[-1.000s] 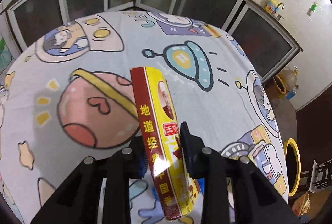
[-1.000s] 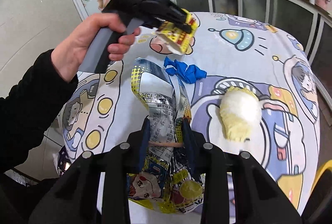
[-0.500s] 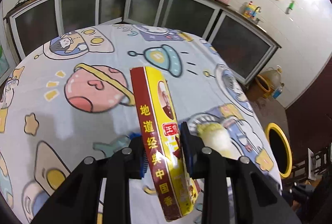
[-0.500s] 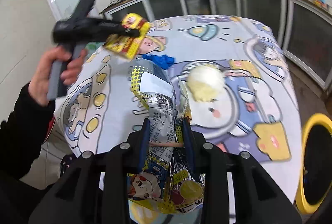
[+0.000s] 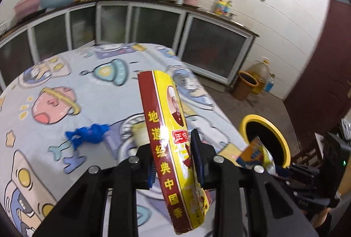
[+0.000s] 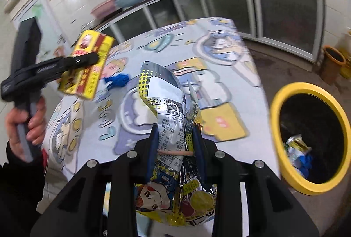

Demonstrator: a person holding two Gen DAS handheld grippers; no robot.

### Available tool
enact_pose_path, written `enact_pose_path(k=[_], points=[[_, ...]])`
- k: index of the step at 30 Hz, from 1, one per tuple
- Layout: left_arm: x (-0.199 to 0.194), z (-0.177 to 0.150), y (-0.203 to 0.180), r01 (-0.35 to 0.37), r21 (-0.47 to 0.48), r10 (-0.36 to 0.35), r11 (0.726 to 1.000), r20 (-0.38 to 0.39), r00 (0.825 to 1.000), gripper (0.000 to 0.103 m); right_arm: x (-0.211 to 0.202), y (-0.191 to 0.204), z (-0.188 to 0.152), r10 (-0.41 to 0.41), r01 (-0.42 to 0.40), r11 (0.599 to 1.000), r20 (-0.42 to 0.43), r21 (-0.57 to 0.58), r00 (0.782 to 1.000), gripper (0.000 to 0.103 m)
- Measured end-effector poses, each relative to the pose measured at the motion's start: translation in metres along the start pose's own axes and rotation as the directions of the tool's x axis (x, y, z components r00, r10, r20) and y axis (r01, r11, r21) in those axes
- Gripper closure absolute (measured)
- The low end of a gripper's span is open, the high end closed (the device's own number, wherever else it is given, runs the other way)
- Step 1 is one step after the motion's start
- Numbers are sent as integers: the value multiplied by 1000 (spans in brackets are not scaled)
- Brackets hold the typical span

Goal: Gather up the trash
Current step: 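Carry the snack bag and box over the bin and release both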

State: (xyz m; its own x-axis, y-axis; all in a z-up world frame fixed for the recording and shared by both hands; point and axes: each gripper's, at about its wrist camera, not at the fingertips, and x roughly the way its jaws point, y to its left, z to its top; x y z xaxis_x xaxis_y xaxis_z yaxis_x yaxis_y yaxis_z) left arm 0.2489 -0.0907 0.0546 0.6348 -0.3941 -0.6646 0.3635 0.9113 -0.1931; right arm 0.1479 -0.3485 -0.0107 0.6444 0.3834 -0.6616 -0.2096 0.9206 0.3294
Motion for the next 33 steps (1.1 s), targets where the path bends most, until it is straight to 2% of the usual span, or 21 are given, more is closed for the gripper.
enact_pose_path(k=[7, 18, 23, 28, 32, 33], points=[[17, 8, -71, 73, 125, -72, 989, -7, 997, 77, -25, -50, 2, -104, 99, 992, 63, 73, 993, 73], [53, 13, -158, 132, 279, -132, 951, -20, 991, 77, -61, -125, 3, -306, 282, 943, 135, 175, 942, 73], [67, 12, -190, 167, 328, -167, 930, -30, 986, 77, -70, -152, -1, -387, 352, 909, 139, 222, 912, 73], [79, 9, -215, 191, 372, -193, 908, -34, 981, 76, -71, -171, -2, -475, 436, 866, 133, 244, 870, 73], [88, 5, -234, 182, 404, -192, 897, -16, 981, 76, -64, -180, -6, -576, 542, 808, 116, 230, 809, 73], [90, 4, -237, 187, 407, -197, 894, -19, 980, 76, -63, -184, -7, -573, 538, 809, 111, 238, 812, 73]])
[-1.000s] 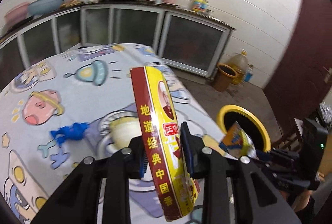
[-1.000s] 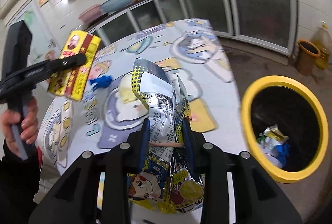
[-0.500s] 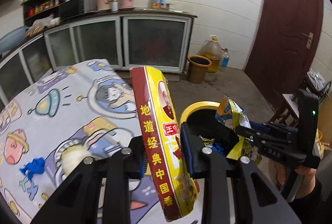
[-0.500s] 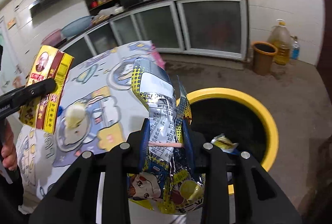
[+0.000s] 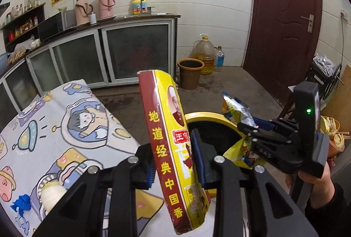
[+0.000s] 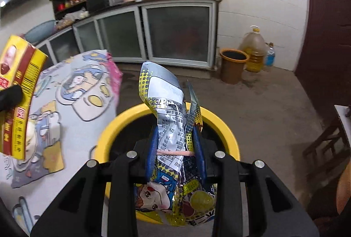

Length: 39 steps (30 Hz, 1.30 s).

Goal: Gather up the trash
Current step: 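Carry the snack bag and box over the bin and release both, then grasp the cabbage leaf with the right tool while the left tool grasps the blue glove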

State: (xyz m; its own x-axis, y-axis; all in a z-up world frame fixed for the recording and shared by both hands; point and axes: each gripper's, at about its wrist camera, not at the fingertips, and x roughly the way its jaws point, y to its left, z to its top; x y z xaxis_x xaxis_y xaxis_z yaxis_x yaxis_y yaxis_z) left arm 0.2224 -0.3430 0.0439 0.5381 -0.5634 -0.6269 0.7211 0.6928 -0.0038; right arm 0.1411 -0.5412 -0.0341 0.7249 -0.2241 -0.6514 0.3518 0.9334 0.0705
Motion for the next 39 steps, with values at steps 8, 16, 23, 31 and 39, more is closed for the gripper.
enact_pose_path(k=[8, 16, 23, 31, 39], points=[[19, 5, -21, 24, 25, -24, 999, -1, 1000, 76, 20, -17, -4, -20, 23, 998, -40, 54, 999, 72], [25, 6, -30, 41, 29, -41, 999, 10, 999, 76, 27, -22, 3, -50, 55, 996, -57, 76, 997, 72], [38, 10, -32, 34, 1, -34, 999, 2, 999, 45, 34, -27, 6, -109, 117, 988, -81, 101, 991, 51], [21, 12, -12, -22, -66, 25, 998, 57, 998, 8, 9, -48, 2, -213, 216, 967, -39, 137, 976, 37], [-14, -8, 34, -33, -107, 41, 994, 69, 997, 8, -14, -38, -19, -120, 122, 982, -26, 142, 992, 31]])
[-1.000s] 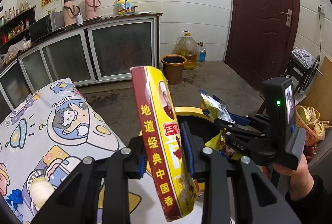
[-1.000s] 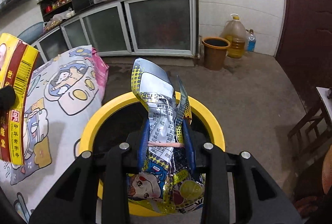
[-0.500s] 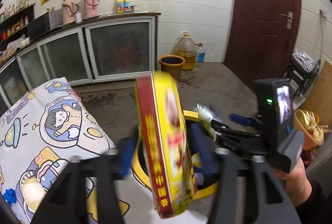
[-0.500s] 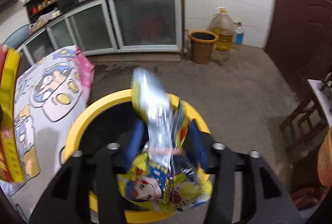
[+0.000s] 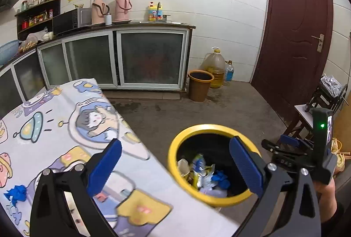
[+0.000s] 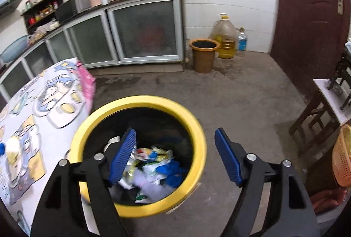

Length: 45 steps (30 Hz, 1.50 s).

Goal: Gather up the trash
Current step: 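Grasp the cabbage leaf with the right tool while the left tool grasps the blue glove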

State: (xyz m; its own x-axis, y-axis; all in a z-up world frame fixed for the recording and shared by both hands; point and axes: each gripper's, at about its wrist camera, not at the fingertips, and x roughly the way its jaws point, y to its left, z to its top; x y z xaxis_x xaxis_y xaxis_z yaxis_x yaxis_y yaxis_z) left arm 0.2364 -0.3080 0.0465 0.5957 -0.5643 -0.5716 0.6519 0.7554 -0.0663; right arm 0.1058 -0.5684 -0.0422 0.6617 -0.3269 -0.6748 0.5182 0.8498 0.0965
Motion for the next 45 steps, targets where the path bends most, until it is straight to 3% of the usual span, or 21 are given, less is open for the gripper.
enact_pose_path(k=[5, 9, 13, 19, 26, 29, 33, 40, 45], points=[[-30, -27, 55, -23, -20, 23, 1000, -12, 1000, 8, -14, 26, -9, 104, -104, 994, 2, -21, 995, 28], [-71, -53, 105, -36, -16, 36, 999, 14, 999, 8, -25, 61, -12, 241, -241, 968, -9, -73, 970, 24], [-109, -84, 159, -124, 47, 125, 991, 0, 992, 8, -39, 116, -15, 373, -372, 909, -33, -190, 927, 23], [-145, -109, 221, -172, 2, 172, 985, -31, 985, 8, -51, 207, -27, 500, -505, 792, -112, -343, 859, 23], [-143, -120, 255, -228, 3, 228, 974, -33, 973, 8, -45, 293, -43, 528, -561, 703, -207, -437, 824, 22], [-131, -121, 270, -209, -7, 209, 978, -51, 977, 8, -37, 320, -49, 532, -591, 672, -263, -447, 805, 22], [-117, -118, 283, -187, 15, 188, 982, -66, 980, 8, -30, 346, -52, 522, -593, 652, -288, -473, 803, 22], [-85, -112, 304, -131, 80, 141, 988, -147, 979, 8, -6, 379, -44, 508, -607, 638, -334, -473, 794, 22], [-68, -113, 312, -2, 123, 30, 992, -225, 974, 8, 15, 404, -45, 477, -607, 620, -376, -497, 795, 22]])
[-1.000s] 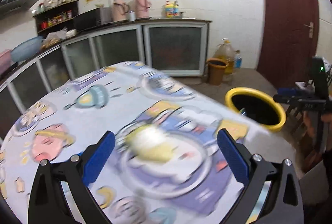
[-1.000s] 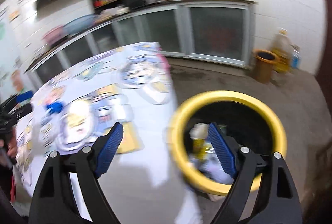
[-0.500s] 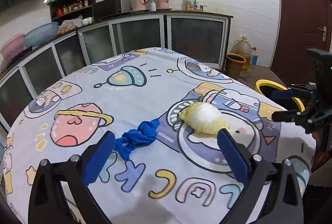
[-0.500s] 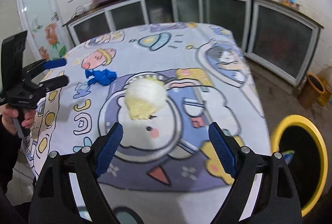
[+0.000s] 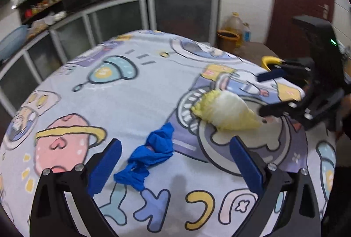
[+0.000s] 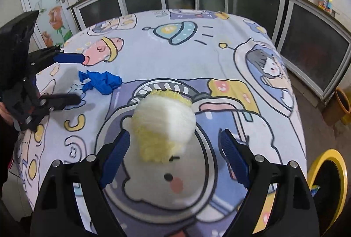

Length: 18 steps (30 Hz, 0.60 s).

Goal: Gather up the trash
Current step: 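Grasp the cabbage leaf with the right tool while the left tool grasps the blue glove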

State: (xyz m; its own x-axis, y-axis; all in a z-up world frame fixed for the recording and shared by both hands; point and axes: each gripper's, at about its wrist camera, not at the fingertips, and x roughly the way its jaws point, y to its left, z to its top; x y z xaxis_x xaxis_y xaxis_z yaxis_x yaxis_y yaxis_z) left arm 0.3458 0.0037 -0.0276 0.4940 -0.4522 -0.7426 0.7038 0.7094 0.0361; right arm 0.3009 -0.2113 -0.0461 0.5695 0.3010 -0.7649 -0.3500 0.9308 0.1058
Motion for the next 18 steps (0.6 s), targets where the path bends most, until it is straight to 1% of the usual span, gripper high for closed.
enact_pose_path(k=[2, 4, 6, 7, 10, 12, 15, 18], points=[[9, 1, 4, 38, 18, -37, 999, -34, 999, 8, 10, -1, 4, 32, -32, 999, -25, 10, 999, 22], [15, 1, 10, 69, 20, -68, 997, -57, 996, 8, 18, 0, 7, 41, -40, 999, -42, 13, 998, 22], [24, 2, 18, 120, 2, -119, 993, -77, 990, 8, 25, 1, 10, 38, -38, 999, -58, 13, 998, 22], [30, 3, 23, 152, -17, -153, 988, -92, 984, 8, 29, 0, 11, 36, -35, 999, -65, 17, 997, 22], [44, 5, 28, 164, -29, -166, 986, -117, 979, 8, 40, -3, 14, 34, -30, 999, -91, 34, 995, 22], [50, 5, 29, 149, -25, -151, 989, -116, 982, 8, 45, -4, 14, 49, -44, 998, -106, 45, 993, 22], [57, 5, 33, 179, -56, -184, 982, -117, 976, 8, 51, -1, 14, 65, -59, 997, -122, 47, 990, 22], [61, 4, 30, 187, -37, -190, 982, -133, 973, 8, 55, 2, 14, 80, -75, 996, -140, 41, 987, 22]])
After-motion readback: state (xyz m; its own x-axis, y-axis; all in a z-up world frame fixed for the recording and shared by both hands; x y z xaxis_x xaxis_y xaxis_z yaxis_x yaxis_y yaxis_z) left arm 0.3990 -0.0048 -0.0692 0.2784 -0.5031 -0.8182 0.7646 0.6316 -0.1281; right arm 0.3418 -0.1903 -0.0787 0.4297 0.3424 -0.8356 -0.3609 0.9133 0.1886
